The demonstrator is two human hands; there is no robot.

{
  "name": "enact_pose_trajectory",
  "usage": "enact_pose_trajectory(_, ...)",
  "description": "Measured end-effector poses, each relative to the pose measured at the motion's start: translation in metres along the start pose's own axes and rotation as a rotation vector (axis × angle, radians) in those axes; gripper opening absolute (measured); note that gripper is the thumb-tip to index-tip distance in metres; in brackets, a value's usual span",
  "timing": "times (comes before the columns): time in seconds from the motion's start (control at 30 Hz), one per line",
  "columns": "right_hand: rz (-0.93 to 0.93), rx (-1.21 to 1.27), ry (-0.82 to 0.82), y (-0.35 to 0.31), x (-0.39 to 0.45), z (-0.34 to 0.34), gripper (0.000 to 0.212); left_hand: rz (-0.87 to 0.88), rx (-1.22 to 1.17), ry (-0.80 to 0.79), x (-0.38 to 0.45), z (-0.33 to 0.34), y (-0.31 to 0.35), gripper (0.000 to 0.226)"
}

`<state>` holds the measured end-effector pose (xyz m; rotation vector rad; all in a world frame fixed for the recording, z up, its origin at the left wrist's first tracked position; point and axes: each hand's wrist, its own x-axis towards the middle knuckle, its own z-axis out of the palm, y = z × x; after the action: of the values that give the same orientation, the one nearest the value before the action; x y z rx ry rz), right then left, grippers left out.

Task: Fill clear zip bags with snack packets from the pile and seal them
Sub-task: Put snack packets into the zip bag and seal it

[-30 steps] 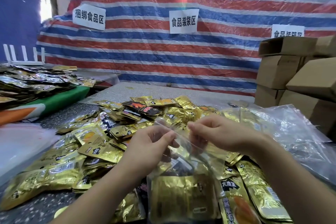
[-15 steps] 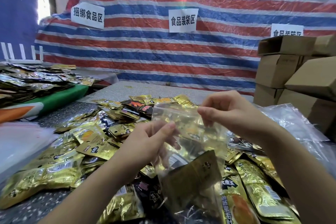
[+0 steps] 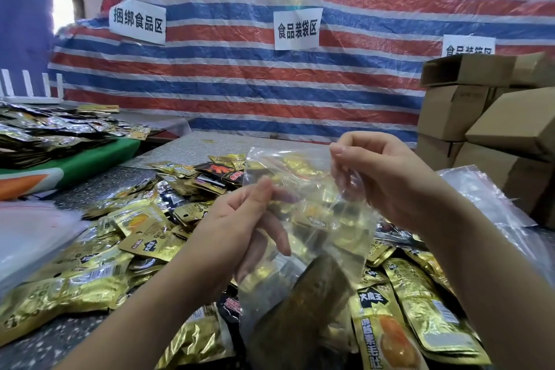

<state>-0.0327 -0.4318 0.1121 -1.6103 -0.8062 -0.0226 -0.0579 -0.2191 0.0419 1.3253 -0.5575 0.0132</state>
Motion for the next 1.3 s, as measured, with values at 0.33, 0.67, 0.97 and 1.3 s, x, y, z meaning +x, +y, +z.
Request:
enact_pose_trajectory(0.33, -0.184, -0.630, 0.266, 0.017, 0.002, 0.008, 0.011, -0.010, 0.225, 0.124, 0.003, -0.001, -0.008, 0.029)
enact_pose_trajectory(0.67, 0.464, 0.061, 0.041, 0.059, 0.001, -0.016, 0.099, 0.105, 0.108, 0.251, 0.006, -0.002, -0.012, 0.034)
enact_pose_trajectory(0.97, 0.414, -0.207, -0.381, 0.072, -0.003, 0.012, 0.020, 0.079, 0.093, 0.379, 0.011, -0.012, -0.013, 0.037)
enact_pose_trajectory(1.3, 0.306, 0.021, 0.013, 0.063, 0.002, -0.007, 0.029, -0.286, 0.461, 0.076, 0.009, -0.018, -0.019, 0.062)
